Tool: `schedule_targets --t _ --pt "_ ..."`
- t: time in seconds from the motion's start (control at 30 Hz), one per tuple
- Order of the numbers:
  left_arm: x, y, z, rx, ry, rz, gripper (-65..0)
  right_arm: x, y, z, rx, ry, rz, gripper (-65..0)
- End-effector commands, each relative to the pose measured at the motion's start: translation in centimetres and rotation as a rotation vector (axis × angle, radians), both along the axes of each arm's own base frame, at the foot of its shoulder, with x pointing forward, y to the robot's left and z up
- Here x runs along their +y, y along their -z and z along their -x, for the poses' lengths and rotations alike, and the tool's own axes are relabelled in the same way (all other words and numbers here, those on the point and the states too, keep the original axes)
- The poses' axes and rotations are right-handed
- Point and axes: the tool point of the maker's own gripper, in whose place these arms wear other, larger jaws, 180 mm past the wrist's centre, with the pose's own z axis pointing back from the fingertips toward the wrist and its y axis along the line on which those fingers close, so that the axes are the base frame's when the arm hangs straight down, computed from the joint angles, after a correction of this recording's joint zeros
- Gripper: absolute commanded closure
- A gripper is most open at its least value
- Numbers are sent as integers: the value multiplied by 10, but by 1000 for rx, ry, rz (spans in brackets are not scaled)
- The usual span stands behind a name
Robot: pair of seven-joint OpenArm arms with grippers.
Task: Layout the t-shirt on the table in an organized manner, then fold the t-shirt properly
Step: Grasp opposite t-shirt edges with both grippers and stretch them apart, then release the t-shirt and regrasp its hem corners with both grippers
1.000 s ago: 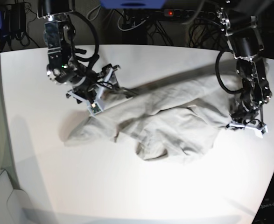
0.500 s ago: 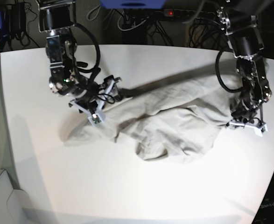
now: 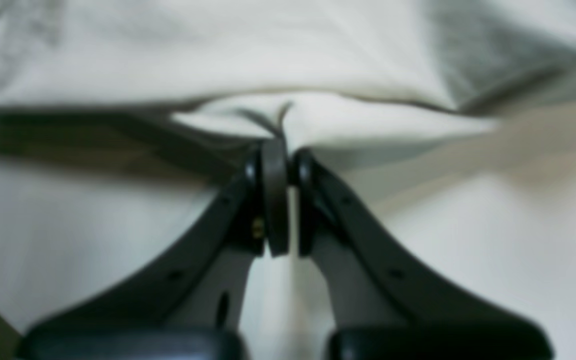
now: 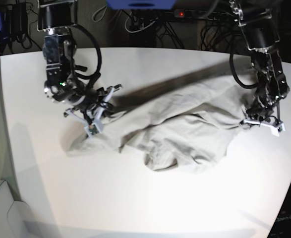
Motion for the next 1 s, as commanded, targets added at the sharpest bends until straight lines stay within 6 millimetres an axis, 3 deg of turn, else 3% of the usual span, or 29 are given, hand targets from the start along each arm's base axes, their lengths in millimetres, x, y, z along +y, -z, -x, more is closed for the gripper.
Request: schedule_targets --t 0.0,0.17,0.77,0.87,0.97 --pt "0 -19 -12 -56 -10 1 -3 -6 -26 -14 -93 -2 -4 0" --pt "-9 -22 4 -65 9 20 -3 -53 -62 -19 -197 101 47 0" --pt "-32 -42 29 -138 40 77 -3 -216 -121 1 -327 461 240 0" --pt "-36 -46 31 -154 44 95 -3 -235 -126 6 -336 515 251 0" --pt "-41 -48 34 -163 56 112 -3 -237 -122 11 -324 527 250 0"
